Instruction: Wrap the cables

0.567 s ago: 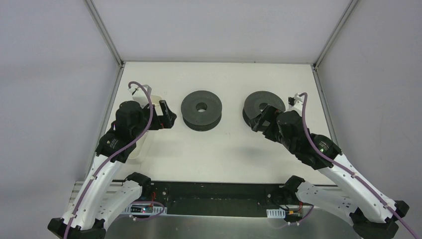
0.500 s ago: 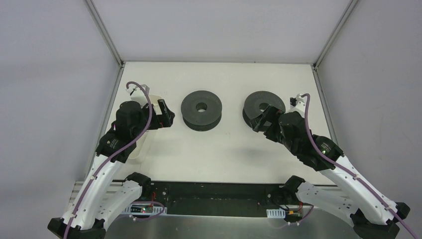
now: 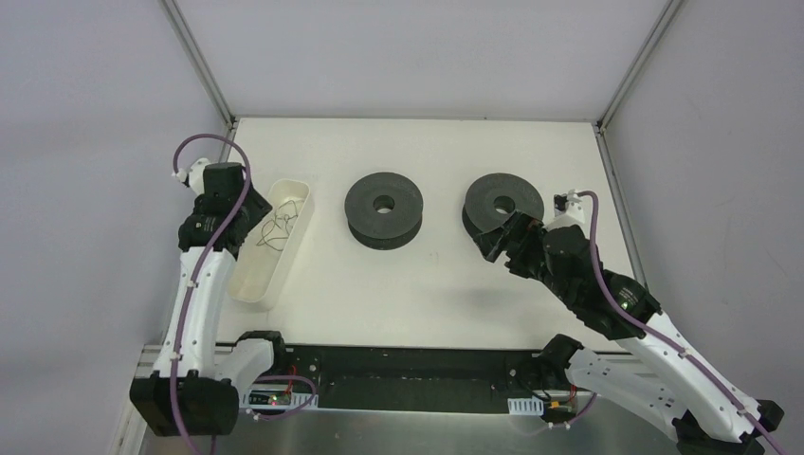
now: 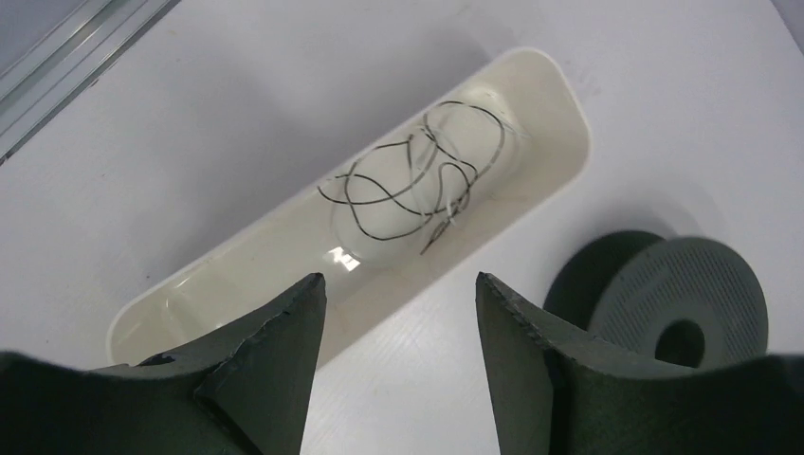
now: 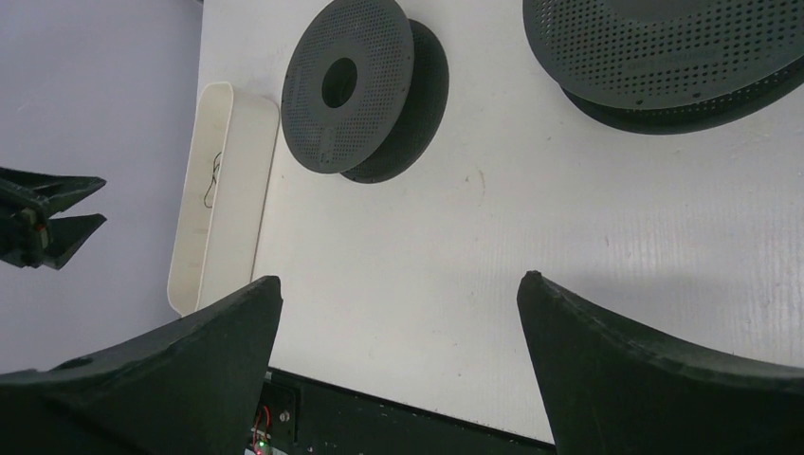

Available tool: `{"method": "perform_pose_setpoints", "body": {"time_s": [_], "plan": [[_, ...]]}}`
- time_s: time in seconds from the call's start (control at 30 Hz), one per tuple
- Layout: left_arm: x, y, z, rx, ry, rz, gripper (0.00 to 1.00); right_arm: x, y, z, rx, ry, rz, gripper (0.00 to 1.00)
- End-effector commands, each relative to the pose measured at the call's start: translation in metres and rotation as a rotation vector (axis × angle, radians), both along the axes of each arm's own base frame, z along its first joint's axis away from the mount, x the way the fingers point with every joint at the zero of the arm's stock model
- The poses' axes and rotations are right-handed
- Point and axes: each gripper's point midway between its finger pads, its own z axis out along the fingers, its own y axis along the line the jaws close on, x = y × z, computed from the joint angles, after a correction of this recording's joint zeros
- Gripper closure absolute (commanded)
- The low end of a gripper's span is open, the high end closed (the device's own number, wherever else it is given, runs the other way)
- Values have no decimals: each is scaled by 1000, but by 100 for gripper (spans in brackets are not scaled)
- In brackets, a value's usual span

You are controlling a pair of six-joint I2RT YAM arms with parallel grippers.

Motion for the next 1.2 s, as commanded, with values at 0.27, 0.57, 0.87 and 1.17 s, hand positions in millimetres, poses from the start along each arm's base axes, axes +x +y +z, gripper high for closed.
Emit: {"method": "perform_pose_setpoints", "body": {"time_s": [0.27,0.57,0.87,1.17], "plan": [[40,16,-57,-108,217,51,38,-7,11,9,24,-24,86,1],[59,-5,-95,-188,354,-92,54,-8,6,14,19,-46,86,1],[61,-8,-117,-208,426,-108,57,-12,0,18,21,-57,82,1],[68,-16,-132,-244,472,-152,65,-16,-4,16,35,-55,72,1]]}}
